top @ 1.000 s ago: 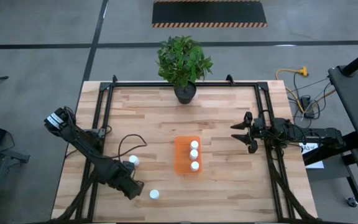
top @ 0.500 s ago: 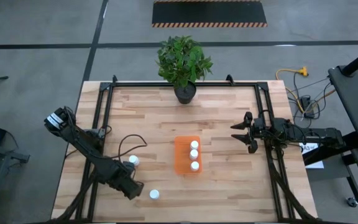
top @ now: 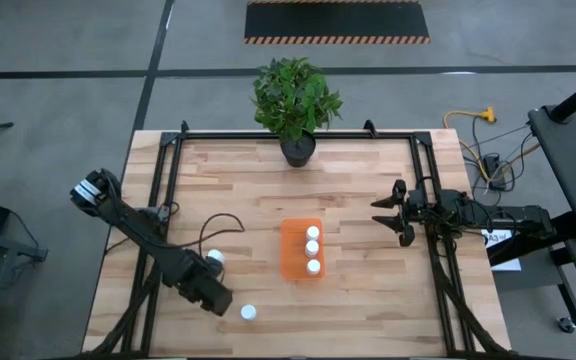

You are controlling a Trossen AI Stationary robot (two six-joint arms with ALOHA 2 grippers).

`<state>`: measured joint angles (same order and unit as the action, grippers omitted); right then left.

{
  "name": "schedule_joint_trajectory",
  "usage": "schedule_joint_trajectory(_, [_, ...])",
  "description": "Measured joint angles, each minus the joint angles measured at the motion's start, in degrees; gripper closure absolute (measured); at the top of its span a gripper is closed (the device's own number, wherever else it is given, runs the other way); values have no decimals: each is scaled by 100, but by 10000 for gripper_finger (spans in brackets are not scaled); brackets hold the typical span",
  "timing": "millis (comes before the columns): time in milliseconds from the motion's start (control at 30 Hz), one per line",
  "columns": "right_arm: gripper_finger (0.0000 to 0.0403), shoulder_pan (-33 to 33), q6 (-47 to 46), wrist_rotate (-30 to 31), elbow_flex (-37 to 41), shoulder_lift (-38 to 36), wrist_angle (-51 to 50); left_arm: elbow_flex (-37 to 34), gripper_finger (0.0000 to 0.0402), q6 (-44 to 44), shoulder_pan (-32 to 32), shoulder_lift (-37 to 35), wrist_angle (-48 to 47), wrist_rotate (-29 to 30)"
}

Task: Pick and place pill bottles into a basket
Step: Put the white pill bottle into the orange bin

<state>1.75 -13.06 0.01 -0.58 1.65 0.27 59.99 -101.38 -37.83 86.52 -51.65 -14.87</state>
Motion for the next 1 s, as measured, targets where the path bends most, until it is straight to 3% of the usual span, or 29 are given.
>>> schedule_joint_trajectory(167, [211,-1,0,0,0,0,0,61,265,892,402,-107,-320,-69])
schedule_joint_trajectory(600, [211,-1,0,0,0,0,0,1074,265,4304,1921,2,-1261,221])
schedule_joint_trajectory(1000, [211,1,0,2,0,-4,-2,3820,265,7559,2491,1824,-2879,658])
